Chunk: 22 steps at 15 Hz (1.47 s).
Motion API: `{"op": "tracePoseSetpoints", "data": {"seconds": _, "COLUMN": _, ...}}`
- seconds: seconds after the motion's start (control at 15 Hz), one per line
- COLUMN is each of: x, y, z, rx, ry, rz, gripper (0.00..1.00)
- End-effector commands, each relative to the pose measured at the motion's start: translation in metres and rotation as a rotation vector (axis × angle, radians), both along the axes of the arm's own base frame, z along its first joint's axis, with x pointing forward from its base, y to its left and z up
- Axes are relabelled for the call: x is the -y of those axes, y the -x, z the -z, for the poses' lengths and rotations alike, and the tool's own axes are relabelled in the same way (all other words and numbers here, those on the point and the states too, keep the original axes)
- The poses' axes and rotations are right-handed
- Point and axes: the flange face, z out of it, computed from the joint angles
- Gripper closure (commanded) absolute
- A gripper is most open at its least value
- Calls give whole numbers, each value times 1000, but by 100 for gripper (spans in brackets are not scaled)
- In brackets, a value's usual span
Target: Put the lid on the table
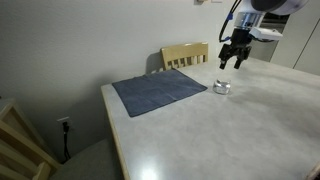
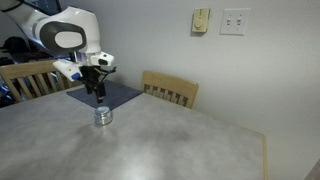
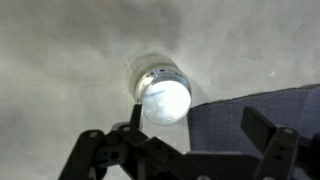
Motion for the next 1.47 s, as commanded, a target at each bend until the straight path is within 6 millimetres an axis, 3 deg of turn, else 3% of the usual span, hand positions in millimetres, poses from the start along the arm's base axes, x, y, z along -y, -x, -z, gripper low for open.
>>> {"op": "tracePoseSetpoints", "data": {"seconds": 0.0, "x": -1, "y": -11, "z": 12, "rx": -68, "ry": 16, "rz": 28, "gripper": 0}}
{"op": "tracePoseSetpoints", "data": {"seconds": 0.53, "x": 11, "y": -33, "z": 40, "rx": -111, "ry": 49, "rz": 74, "gripper": 0}}
{"op": "tracePoseSetpoints", "data": {"seconds": 1.13, "x": -8, "y": -36, "z": 60, "rx": -154, "ry": 57, "rz": 85, "gripper": 0}}
{"op": "tracePoseSetpoints", "data": {"seconds": 1.4, "x": -6, "y": -39, "z": 63, "rx": -159, "ry": 99, "rz": 105, "gripper": 0}}
